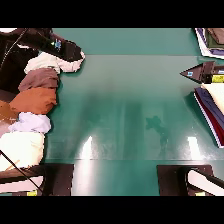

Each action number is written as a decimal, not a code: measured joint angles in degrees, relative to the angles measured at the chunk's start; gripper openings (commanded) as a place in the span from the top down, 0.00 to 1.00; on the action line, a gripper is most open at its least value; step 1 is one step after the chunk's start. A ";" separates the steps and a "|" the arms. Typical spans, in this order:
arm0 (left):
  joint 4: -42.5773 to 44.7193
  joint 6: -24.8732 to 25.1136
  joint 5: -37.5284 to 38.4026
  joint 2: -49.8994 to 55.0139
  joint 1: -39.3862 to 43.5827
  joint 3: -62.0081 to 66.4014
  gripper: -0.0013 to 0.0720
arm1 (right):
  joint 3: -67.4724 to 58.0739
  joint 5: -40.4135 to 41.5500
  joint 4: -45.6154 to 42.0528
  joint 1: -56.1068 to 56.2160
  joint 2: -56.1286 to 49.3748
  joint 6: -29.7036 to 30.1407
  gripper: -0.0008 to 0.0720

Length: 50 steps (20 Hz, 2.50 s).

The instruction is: Fold the shirts.

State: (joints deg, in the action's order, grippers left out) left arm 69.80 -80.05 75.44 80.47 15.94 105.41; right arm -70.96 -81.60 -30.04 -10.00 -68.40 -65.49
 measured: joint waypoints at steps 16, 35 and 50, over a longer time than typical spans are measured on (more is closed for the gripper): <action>-0.20 0.02 -3.80 0.02 0.00 0.00 0.68 | 0.00 0.02 0.00 0.07 0.00 0.00 0.97; 24.74 -17.62 -30.69 29.24 -10.14 0.00 0.07 | 0.00 -2.64 0.07 0.09 0.00 0.00 0.97; 24.48 -15.50 -31.69 25.53 -9.84 6.82 0.95 | -2.12 -2.91 0.42 0.09 1.88 -0.04 0.97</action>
State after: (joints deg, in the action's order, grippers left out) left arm 94.28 -95.55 43.75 106.00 6.11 112.22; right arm -73.08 -84.51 -29.63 -9.91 -66.52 -65.54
